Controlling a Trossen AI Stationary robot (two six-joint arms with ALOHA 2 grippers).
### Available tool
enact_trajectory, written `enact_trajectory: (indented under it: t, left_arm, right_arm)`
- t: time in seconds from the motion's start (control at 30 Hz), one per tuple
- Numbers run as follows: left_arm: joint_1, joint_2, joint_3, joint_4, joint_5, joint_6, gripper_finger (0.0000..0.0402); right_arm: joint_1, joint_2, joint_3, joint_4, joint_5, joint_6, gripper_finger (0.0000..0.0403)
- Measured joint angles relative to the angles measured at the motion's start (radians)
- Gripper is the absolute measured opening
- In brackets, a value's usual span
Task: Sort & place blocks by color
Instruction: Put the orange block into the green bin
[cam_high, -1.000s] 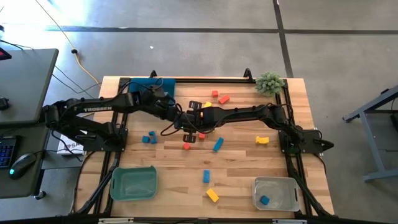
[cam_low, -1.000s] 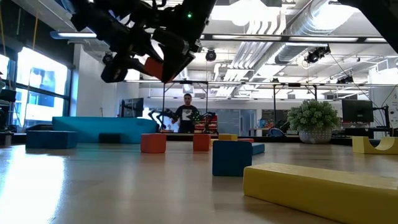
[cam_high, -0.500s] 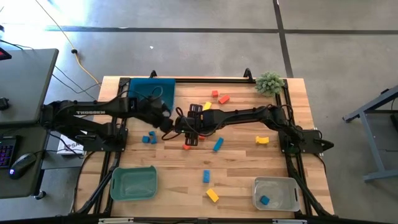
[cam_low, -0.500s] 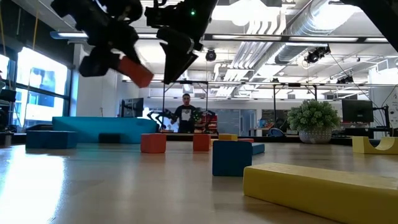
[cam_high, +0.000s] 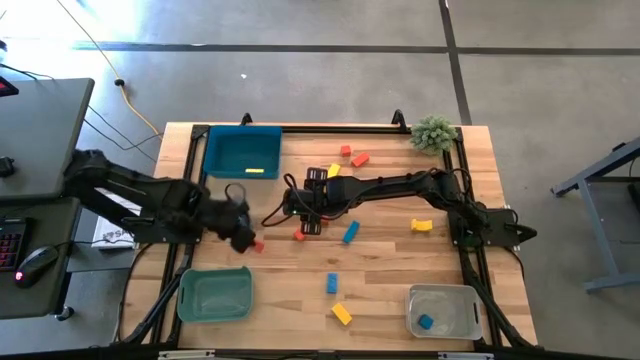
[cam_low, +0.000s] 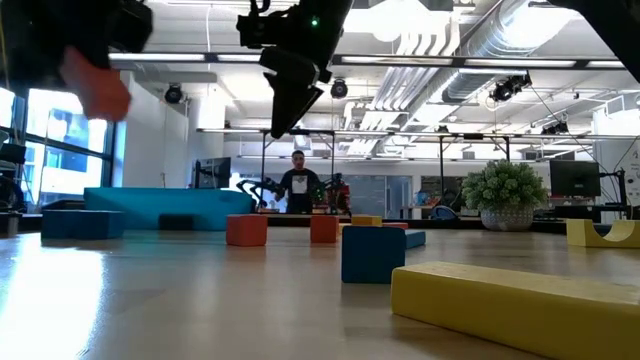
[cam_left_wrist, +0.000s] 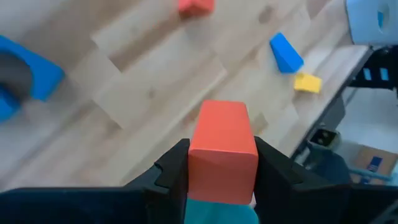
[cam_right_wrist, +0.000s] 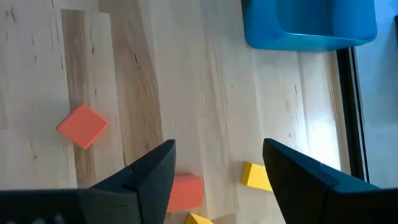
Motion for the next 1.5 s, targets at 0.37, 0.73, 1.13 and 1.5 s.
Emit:
enact_trajectory:
  t: [0.37,0.73,1.13,1.5]
  left_arm:
    - [-0.329,0.034,0.000,-0.034,-0.029,-0.336,0.0109]
    - [-0.490,0.187,0.000,-0.080,-0.001,-0.495,0.0116]
    - [-0.514,0.286,0.000,-0.070,0.093,-0.499,0.0135]
    - [-0.515,0.286,0.000,-0.061,0.195,-0.504,0.0195]
  right_arm:
    - [-0.028,0.000,0.000,0.002,-0.046,0.001,0.0229]
    - [-0.033,0.000,0.000,0.003,-0.048,0.000,0.0229]
    - [-0.034,0.000,0.000,-0.004,-0.090,0.000,0.0229]
    - [-0.034,0.000,0.000,-0.017,-0.090,0.000,0.0227]
